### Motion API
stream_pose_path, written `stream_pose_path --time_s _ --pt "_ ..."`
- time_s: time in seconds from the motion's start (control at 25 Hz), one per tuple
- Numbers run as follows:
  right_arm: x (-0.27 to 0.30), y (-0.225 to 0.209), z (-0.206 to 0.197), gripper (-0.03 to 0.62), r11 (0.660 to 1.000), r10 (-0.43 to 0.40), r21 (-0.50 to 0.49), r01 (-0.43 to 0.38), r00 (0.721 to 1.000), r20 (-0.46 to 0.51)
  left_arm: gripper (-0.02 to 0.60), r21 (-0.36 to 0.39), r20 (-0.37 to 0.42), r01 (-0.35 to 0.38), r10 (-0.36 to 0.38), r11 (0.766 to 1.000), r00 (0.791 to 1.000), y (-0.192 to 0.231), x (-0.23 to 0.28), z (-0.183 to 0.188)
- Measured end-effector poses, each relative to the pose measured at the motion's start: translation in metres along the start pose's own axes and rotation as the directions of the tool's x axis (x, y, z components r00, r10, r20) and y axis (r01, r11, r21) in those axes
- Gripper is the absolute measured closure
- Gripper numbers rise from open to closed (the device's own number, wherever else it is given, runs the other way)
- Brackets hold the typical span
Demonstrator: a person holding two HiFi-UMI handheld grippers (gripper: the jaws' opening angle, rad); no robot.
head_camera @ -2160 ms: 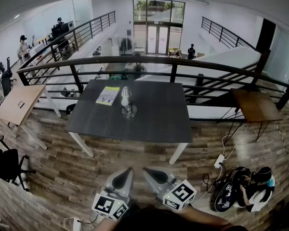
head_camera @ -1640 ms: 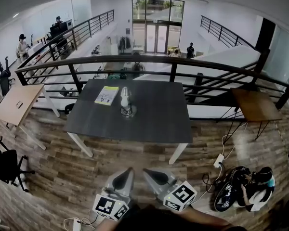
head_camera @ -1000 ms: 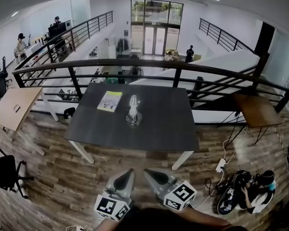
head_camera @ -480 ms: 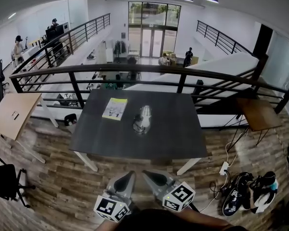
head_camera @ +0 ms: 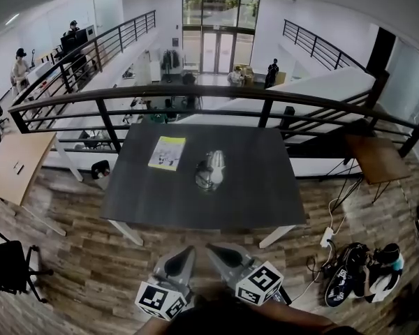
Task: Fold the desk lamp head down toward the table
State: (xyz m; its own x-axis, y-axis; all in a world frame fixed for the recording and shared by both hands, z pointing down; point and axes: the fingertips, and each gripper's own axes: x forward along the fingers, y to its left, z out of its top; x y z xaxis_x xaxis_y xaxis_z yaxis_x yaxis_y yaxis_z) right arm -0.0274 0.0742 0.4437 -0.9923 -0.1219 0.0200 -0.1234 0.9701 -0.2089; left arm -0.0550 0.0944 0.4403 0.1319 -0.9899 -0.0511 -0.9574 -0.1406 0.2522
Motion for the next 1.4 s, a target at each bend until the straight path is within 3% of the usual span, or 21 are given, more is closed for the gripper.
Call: stream_pose_path --time_s 0.36,1.04,1.4 --pt "0.029 -0.045 0.005 0.591 1.0 0.023 0.022 -0.023 1.0 -0.01 0.58 -0.001 -0.006 -0.037 0.037 0.999 0.999 0.032 0.043 0.004" --pt "0.061 -0.191 0.045 0.591 0.996 0.083 0.016 -0.082 0.997 -0.011 0.58 0.016 0.013 -0.096 0.096 0.995 0.995 0.063 0.192 0.014" --pt "0.06 -0.245 0.052 0.591 0.998 0.042 0.036 -0.041 0.999 -0.012 0.58 0.021 0.001 -0.066 0.066 0.998 0.998 0.064 0.243 0.013"
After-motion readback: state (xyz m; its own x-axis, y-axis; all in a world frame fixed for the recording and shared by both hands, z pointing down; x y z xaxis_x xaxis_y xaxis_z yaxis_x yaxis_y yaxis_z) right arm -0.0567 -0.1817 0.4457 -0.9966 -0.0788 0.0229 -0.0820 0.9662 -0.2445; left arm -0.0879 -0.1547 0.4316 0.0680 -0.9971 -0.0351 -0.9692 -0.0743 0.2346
